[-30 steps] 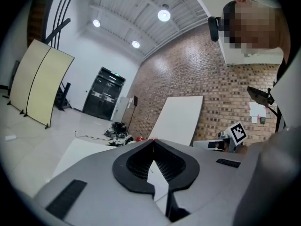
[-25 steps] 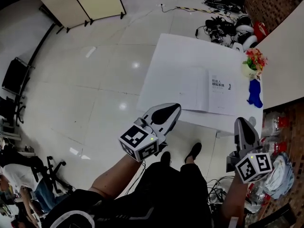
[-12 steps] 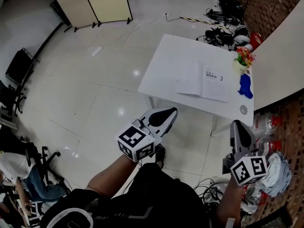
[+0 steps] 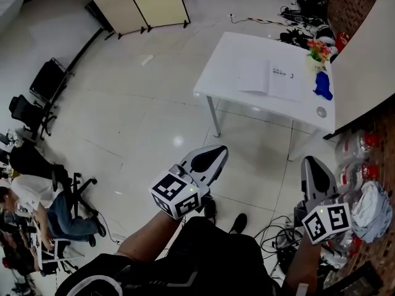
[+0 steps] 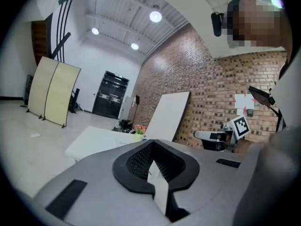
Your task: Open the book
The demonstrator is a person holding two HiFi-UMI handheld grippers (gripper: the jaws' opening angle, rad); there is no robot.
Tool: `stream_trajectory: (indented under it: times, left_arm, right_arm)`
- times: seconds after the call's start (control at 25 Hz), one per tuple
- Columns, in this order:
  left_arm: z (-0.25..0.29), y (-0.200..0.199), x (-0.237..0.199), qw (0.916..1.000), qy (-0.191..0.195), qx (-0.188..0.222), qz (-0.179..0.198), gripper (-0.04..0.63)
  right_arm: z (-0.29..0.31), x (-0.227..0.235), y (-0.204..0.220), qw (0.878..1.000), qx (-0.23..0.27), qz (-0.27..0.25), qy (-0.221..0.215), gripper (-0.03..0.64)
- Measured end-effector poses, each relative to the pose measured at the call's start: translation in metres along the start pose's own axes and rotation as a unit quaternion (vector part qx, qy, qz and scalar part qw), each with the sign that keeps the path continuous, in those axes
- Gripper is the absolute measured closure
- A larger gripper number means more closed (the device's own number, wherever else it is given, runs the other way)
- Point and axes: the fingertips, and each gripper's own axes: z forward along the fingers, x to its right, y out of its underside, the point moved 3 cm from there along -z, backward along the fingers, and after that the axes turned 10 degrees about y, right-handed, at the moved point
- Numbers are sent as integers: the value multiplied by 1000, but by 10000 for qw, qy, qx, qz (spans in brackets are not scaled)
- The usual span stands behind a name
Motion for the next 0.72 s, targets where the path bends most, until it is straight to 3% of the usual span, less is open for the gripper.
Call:
stream_trajectory:
  times: [0.44, 0.72]
  left_arm:
    - [-123, 8, 52, 9986, 214, 247, 425, 591]
    - [-218, 29, 85, 9974, 621, 242, 267, 591]
  right_arm:
    - [-78, -118, 16, 9996, 251, -149, 48, 599]
    - [-151, -217, 41, 9996, 14, -184, 206, 600]
